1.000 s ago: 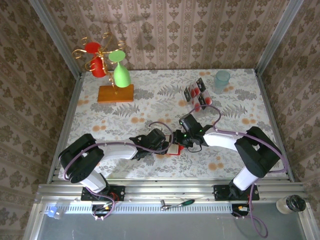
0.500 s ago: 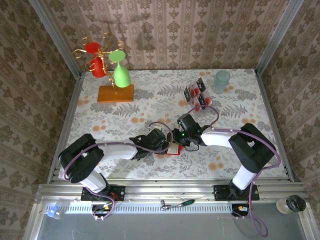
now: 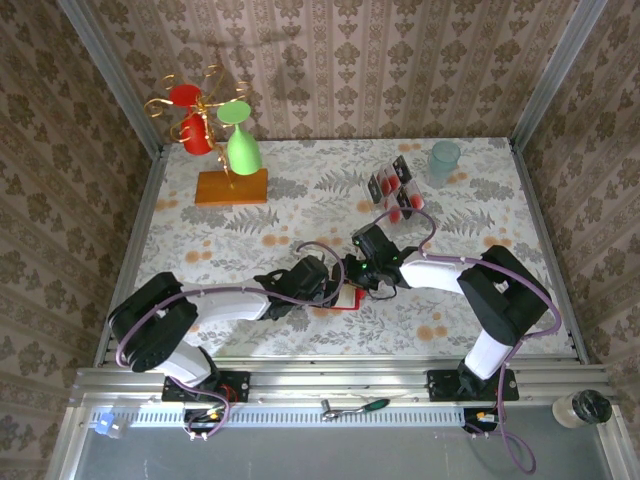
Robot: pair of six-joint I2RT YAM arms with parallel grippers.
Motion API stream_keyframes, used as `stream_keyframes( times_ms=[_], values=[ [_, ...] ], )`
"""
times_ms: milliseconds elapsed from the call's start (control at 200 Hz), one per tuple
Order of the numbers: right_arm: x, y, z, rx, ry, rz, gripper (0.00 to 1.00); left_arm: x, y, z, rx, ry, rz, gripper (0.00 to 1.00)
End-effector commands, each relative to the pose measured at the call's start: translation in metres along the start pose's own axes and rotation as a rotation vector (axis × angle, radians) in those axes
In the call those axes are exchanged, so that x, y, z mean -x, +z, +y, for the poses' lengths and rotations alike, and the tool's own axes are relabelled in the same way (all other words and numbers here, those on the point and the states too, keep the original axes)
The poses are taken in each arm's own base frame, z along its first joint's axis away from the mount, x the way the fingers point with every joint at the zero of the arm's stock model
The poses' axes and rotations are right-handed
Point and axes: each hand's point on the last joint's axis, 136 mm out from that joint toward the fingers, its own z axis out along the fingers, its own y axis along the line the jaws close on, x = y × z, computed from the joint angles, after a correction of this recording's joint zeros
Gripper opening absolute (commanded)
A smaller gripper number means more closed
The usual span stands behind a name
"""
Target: Put the credit cards into the card holder
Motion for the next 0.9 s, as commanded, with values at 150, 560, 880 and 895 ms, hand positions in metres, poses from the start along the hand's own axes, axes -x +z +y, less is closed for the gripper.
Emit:
stream_keyframes(
  times_ms=[150,560,880,895],
  values=[
    [0.000,-0.012,0.013,0.017,-0.017,0.008,0.38,0.008,-0.021,0.000,-0.016,-0.002,-0.037,0.92],
    [-0.003,-0.010,0.042,0.070,0.002,0.013,0.45,0.036,-0.060,0.040,0.025,-0.105,-0.135,0.95],
    [-0.006,0.020,0.062,0.057,-0.015,0.049,0.46,0.050,-0.086,0.075,0.044,-0.191,-0.206,0.96],
    [-0.006,0.022,0.062,0.057,-0.016,0.051,0.46,0.049,-0.087,0.076,0.045,-0.192,-0.207,0.96]
  ],
)
